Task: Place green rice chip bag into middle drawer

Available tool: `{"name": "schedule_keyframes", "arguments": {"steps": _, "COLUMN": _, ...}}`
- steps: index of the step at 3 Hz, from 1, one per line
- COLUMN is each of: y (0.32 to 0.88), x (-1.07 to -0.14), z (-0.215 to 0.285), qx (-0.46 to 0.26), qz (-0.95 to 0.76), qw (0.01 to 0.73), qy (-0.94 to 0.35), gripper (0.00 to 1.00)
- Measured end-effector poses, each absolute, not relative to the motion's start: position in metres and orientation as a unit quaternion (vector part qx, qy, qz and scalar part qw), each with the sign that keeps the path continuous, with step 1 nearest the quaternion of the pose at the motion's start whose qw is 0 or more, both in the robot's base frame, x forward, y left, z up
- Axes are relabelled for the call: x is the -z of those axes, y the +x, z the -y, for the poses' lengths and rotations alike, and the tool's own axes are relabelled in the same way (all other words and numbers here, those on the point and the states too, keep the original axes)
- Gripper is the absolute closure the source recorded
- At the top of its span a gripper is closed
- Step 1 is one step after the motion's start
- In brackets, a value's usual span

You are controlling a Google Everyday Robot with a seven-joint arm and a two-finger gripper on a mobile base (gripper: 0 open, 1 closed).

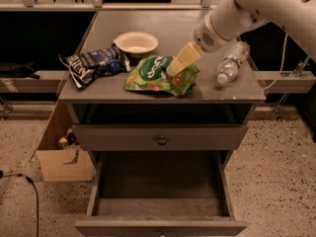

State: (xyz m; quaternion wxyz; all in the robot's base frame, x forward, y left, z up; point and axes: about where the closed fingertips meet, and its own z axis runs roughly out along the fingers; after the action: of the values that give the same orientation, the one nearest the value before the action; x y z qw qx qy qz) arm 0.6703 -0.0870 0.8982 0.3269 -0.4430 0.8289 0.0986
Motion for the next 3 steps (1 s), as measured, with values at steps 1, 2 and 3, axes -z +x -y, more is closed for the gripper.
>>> {"name": "schedule_keyframes", "arguments": {"steps": 1, "y": 0.675, "x": -0.884, "z": 0.099, "qx": -0.089, "qz": -0.841, "qw": 0.317, "qy": -0.429, "gripper": 0.00}}
{"name": "schedule_keyframes", "arguments": {"steps": 2, "y": 0.674, "x": -0.876, "z": 0.096, "qx": -0.088, "qz": -0.844, "qw": 0.310, "qy": -0.430, "gripper": 0.00}}
{"name": "schedule_keyframes", "arguments": {"steps": 3, "y": 0.670, "x": -0.861, "z": 0.080, "qx": -0.095, "qz": -0.843, "qw": 0.293, "qy": -0.440, "gripper": 0.00}}
